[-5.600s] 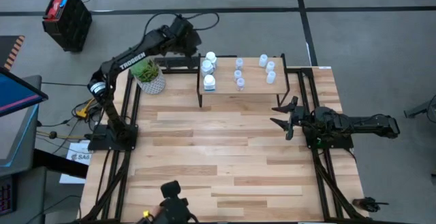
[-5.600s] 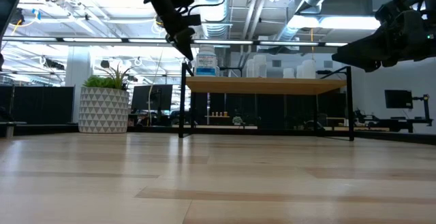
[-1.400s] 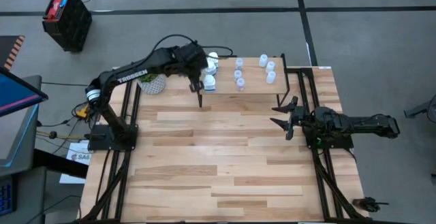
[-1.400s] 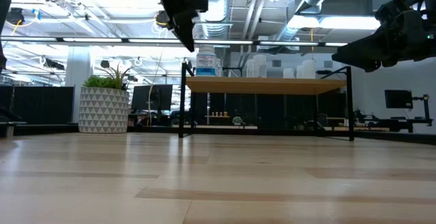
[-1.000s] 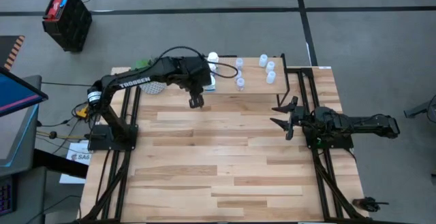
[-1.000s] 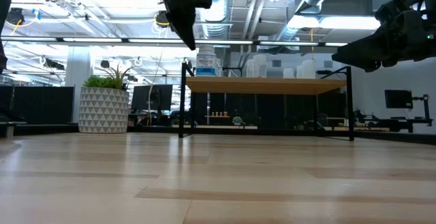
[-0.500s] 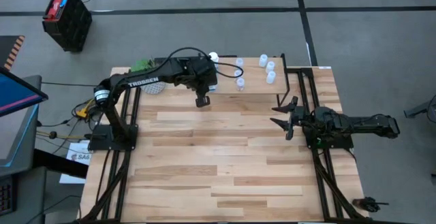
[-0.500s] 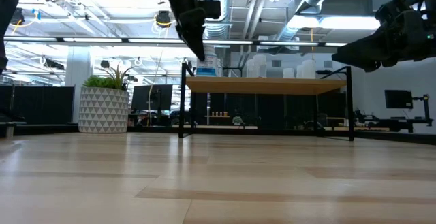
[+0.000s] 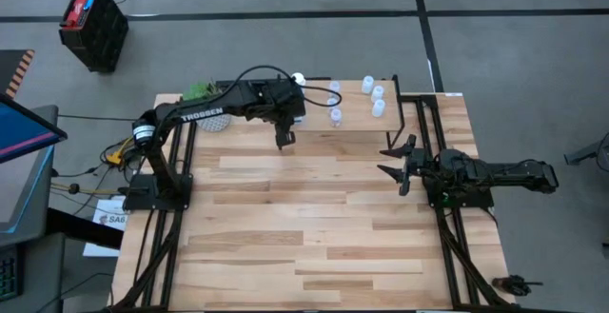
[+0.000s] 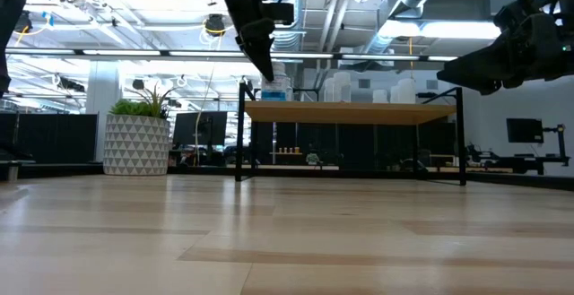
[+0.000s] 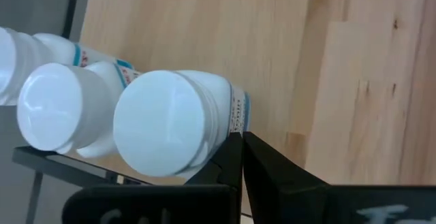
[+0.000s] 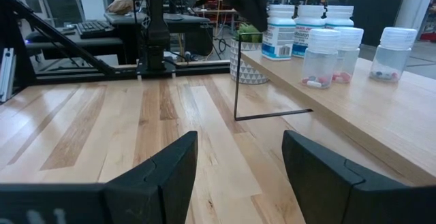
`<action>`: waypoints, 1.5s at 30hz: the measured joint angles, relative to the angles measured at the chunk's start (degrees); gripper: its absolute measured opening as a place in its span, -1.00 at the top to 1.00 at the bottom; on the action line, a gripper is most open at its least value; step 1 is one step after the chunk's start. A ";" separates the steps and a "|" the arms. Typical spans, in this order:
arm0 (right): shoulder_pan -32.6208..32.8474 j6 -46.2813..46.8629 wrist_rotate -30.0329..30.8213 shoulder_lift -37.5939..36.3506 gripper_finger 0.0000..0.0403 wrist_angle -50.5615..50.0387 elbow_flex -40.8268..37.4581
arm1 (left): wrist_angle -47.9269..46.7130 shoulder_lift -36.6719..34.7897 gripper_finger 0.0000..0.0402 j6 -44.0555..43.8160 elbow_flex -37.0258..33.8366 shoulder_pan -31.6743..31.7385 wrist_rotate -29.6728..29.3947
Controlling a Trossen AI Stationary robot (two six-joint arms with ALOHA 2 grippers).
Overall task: Pick and place medicine bottles onto shelf by color
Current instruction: Adjust the big white pill bottles on the shelf, then return to Home Position
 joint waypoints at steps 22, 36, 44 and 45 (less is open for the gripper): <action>-0.01 0.02 0.00 0.02 -0.18 0.00 -0.01 | -2.89 -4.30 1.00 3.38 0.02 -3.22 0.40; 0.00 0.02 0.00 0.02 -0.18 0.00 0.00 | -4.15 -26.08 1.00 -1.73 -15.34 -3.79 10.64; 0.00 0.00 0.00 0.02 -0.18 0.00 0.00 | 9.15 -50.20 1.00 -10.83 -43.65 -4.01 10.58; -0.01 0.02 0.00 0.01 -0.18 0.00 0.00 | 11.27 -53.63 1.00 -12.53 -47.17 -4.37 10.12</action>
